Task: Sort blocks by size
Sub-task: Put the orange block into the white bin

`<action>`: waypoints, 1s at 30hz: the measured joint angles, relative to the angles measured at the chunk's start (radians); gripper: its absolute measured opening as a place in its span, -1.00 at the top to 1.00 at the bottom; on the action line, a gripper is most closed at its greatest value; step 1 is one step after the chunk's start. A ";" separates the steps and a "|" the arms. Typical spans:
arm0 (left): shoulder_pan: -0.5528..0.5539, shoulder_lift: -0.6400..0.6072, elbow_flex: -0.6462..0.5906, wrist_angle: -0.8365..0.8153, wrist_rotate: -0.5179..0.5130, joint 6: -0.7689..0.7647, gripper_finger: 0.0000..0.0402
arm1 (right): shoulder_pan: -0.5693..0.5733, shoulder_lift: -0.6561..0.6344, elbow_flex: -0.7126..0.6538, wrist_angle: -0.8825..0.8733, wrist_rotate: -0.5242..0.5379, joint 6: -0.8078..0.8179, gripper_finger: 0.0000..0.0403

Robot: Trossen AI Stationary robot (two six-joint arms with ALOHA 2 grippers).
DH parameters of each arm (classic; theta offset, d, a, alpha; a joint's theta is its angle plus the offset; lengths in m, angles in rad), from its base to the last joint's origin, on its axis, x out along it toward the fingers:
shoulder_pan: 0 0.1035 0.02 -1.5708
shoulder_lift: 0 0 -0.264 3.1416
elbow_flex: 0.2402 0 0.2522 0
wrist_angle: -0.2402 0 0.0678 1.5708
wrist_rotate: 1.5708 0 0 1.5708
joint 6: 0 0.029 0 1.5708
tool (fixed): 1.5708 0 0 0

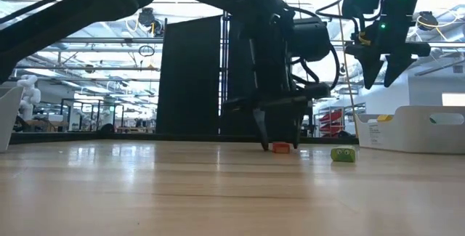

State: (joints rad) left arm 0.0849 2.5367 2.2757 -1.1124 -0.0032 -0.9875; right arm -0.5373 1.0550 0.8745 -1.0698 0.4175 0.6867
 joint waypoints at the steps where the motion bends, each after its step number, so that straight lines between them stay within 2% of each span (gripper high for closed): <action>1: 0.002 0.006 0.000 0.013 0.001 -0.001 -0.24 | 0.000 0.000 0.000 0.001 0.000 -0.003 -0.27; 4: 0.010 0.008 0.001 0.018 0.006 0.001 -0.20 | 0.000 0.000 0.000 0.006 0.000 -0.017 -0.27; 6: 0.020 0.018 0.002 0.015 0.006 0.010 -0.10 | 0.000 0.000 0.000 0.009 0.000 -0.029 -0.27; 13: 0.037 0.021 0.003 0.025 -0.008 0.067 0.57 | 0.000 0.000 0.000 0.030 0.000 -0.071 -0.27; 24: 0.043 -0.001 0.019 0.048 -0.068 0.159 0.60 | 0.000 0.000 0.000 0.098 0.001 -0.075 -0.27; 30: 0.061 -0.118 0.079 0.062 -0.090 0.168 0.60 | 0.000 -0.007 0.000 0.207 -0.001 -0.077 -0.27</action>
State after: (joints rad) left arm 0.1455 2.4182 2.3544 -1.0503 -0.0928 -0.8191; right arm -0.5373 1.0480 0.8749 -0.8631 0.4165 0.6098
